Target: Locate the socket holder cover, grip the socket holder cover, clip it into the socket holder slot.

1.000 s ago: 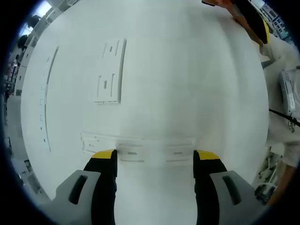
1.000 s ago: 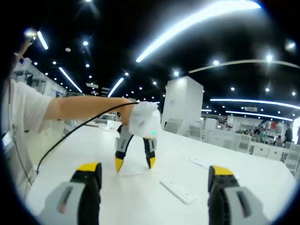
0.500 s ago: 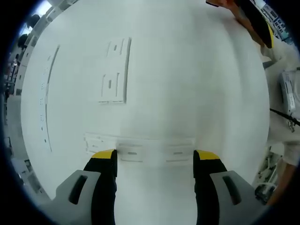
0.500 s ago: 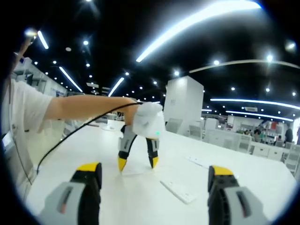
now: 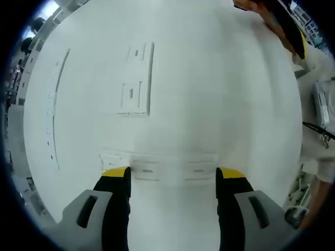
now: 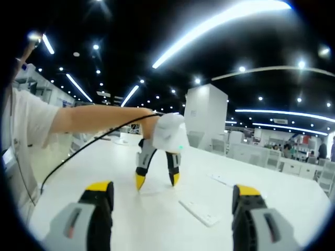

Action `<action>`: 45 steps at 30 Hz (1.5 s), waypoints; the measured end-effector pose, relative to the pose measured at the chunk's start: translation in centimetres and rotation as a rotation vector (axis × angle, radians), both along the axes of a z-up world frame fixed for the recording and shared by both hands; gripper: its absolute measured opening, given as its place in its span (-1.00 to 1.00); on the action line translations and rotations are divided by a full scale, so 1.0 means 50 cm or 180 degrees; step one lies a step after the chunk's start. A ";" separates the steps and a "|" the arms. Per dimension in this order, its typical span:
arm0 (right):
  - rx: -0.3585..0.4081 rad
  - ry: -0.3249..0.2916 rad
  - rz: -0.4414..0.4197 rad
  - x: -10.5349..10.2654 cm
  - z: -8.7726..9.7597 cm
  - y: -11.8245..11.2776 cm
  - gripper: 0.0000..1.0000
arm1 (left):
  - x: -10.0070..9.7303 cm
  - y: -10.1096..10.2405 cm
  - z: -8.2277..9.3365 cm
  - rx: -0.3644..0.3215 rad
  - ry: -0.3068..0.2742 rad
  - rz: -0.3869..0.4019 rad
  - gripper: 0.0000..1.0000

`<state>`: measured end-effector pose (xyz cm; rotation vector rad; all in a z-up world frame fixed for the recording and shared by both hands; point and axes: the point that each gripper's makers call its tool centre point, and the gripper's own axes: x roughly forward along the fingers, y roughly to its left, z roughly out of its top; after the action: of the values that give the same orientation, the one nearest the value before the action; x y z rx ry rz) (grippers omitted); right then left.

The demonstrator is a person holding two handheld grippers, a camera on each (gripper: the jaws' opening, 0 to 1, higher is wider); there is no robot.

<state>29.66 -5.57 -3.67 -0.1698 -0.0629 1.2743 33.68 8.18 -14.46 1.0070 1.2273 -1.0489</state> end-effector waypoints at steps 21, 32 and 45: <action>-0.0037 -0.0001 -0.0005 0.001 -0.008 0.002 0.88 | 0.039 0.007 0.007 0.0105 0.0027 -0.0025 0.29; -0.0054 0.0000 0.0005 0.002 -0.009 0.002 0.88 | 0.032 0.007 0.003 0.0151 0.0024 -0.0020 0.29; -0.0081 0.0004 0.0013 0.002 -0.012 0.002 0.88 | 0.041 0.013 0.000 0.0173 0.0037 -0.0020 0.29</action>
<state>29.76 -5.47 -4.27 -0.1909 -0.0460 1.2796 35.72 8.85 -14.47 1.0485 1.2688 -1.0324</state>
